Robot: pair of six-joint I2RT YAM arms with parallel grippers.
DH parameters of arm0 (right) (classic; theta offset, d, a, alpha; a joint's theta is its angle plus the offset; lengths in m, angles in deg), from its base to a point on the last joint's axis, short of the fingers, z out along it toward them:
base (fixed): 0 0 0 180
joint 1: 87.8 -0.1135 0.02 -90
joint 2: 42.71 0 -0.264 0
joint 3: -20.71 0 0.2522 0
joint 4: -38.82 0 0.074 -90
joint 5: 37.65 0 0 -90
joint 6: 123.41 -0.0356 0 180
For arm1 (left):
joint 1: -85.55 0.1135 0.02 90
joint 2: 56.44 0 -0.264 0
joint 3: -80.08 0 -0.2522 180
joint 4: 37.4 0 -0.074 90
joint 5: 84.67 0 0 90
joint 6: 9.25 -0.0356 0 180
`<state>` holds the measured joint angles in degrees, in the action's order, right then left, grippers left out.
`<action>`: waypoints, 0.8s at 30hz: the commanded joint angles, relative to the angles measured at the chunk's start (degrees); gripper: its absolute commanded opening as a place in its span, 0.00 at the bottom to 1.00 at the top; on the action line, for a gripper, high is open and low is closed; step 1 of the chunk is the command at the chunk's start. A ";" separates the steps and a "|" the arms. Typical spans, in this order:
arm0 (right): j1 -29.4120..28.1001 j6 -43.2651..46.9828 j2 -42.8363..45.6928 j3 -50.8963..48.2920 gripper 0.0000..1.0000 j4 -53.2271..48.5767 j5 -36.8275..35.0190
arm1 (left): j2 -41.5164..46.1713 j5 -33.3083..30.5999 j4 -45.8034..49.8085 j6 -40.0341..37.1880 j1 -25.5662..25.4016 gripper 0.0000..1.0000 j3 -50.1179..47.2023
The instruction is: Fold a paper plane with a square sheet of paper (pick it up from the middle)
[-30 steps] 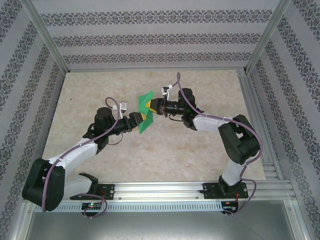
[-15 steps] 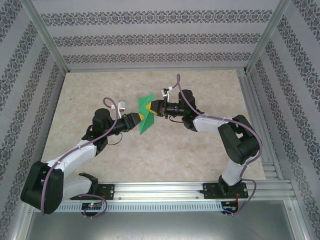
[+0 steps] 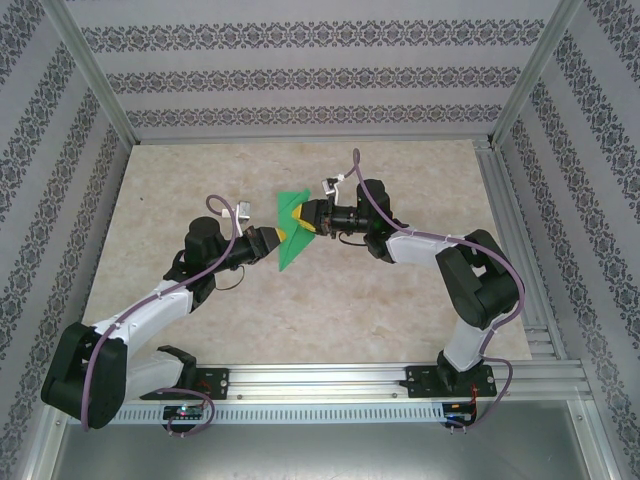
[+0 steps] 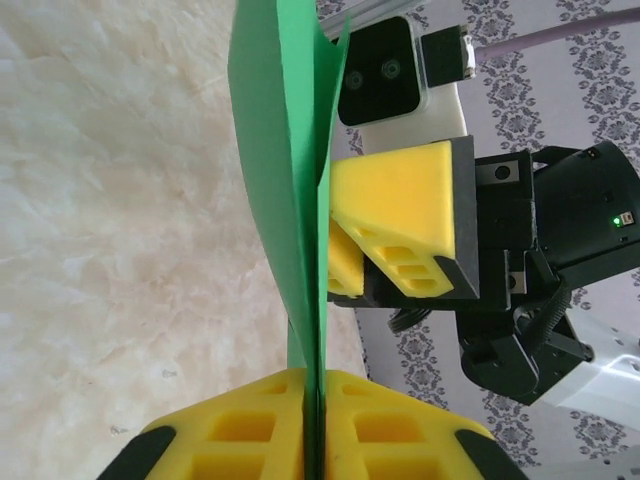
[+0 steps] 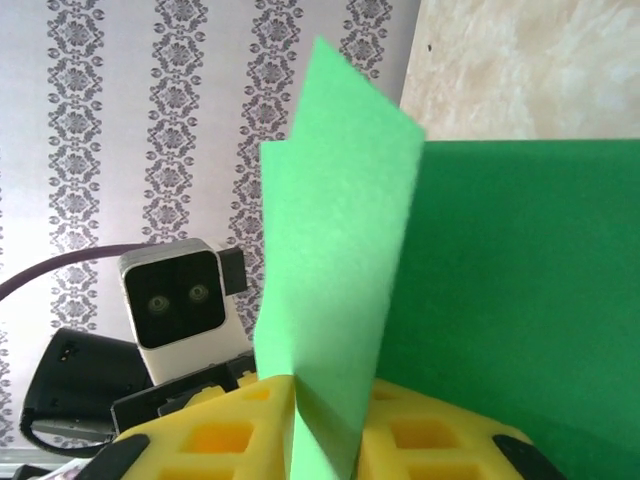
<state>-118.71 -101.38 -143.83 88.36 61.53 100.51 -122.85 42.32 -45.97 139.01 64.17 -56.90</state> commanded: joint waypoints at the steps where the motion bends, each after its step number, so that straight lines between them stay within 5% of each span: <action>1: 1.29 8.06 3.43 -0.16 0.35 -9.11 -2.50 | 1.01 -1.67 4.32 -4.93 0.42 0.10 1.50; 6: 2.21 24.62 11.74 1.24 0.56 -33.87 -17.05 | 2.98 -9.73 23.45 -16.20 0.15 0.08 6.75; 10: 2.35 31.94 17.83 0.57 0.64 -44.74 -30.41 | 2.21 -23.60 42.11 -26.27 -2.11 0.08 13.92; 19: 2.48 34.82 27.98 -5.75 0.80 -47.97 -47.80 | -14.27 -63.59 65.99 -31.27 -16.66 0.08 31.84; 24: 3.29 33.49 32.65 -9.47 0.84 -48.11 -54.14 | -27.15 -77.22 74.47 -27.66 -21.99 0.08 41.45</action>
<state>-116.31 -68.35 -114.06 80.39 14.25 53.74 -145.97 -20.78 18.60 110.80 44.23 -19.33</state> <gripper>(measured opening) 0.843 0.084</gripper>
